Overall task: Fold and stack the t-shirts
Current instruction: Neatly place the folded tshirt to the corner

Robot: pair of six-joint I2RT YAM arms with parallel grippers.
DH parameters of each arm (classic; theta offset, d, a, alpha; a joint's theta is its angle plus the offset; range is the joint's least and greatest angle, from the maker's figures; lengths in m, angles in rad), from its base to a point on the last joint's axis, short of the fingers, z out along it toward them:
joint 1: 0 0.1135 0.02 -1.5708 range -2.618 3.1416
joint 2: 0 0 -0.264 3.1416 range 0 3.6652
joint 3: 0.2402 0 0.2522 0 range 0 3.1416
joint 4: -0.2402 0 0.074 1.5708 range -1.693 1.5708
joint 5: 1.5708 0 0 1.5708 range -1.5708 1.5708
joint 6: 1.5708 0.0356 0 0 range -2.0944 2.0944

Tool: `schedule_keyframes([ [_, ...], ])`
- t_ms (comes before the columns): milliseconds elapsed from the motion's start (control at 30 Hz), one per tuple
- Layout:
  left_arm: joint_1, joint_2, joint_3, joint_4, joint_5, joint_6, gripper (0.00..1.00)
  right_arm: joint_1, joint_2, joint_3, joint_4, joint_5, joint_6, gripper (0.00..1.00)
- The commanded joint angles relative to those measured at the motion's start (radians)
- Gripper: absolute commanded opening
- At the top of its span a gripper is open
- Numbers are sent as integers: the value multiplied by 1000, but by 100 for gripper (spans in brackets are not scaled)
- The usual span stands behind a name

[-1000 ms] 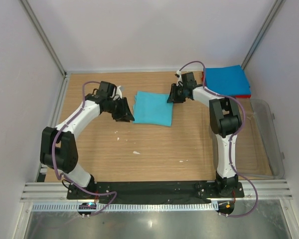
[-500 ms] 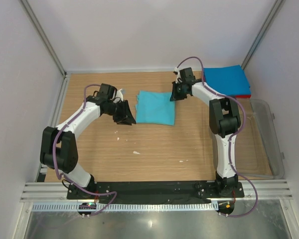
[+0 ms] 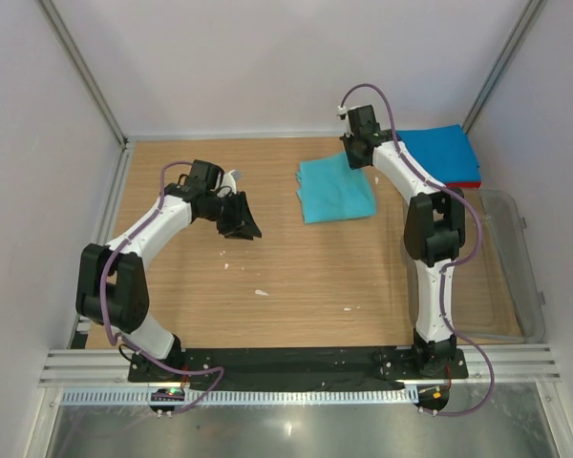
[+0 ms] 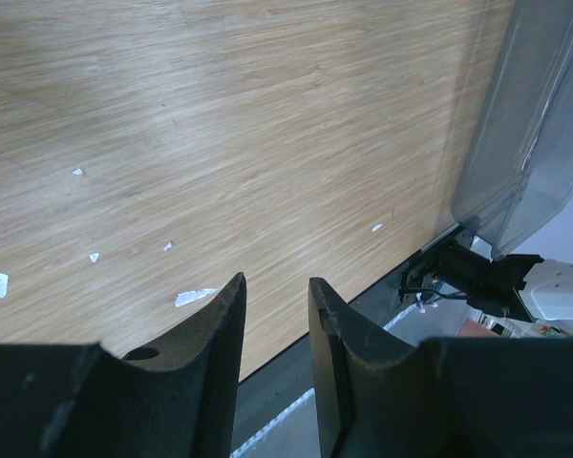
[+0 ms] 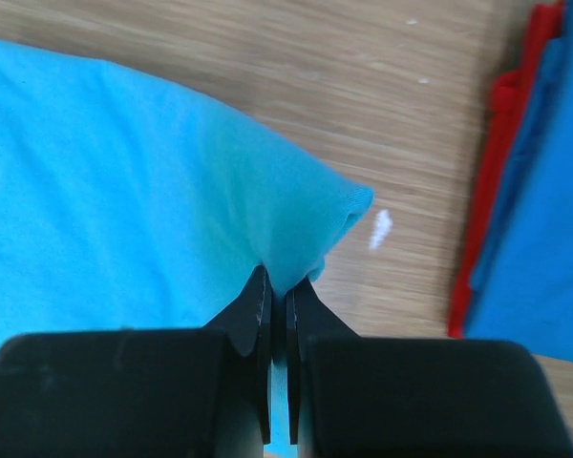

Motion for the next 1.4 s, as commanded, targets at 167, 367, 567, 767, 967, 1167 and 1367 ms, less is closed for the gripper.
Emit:
schedule_keyframes([
  [167,1,-31,-4,22,37,-3,34,-13,-88,128,-48,272,-159,1],
  [367,1,-32,-4,24,37,-3,34,-39,-101,144,18,301,-246,1],
  [567,-1,-26,-4,24,40,-5,34,-78,-98,190,7,291,-286,1],
  [767,-1,-26,-12,25,42,-3,34,-114,-135,136,67,278,-355,1],
  [967,-1,-22,-15,27,40,-3,34,-177,-117,165,85,173,-372,1],
  [1167,-1,-16,-18,25,43,-8,34,-215,-132,168,42,90,-407,1],
  [1367,-7,-20,-21,31,45,-11,34,-263,-170,199,29,21,-413,1],
])
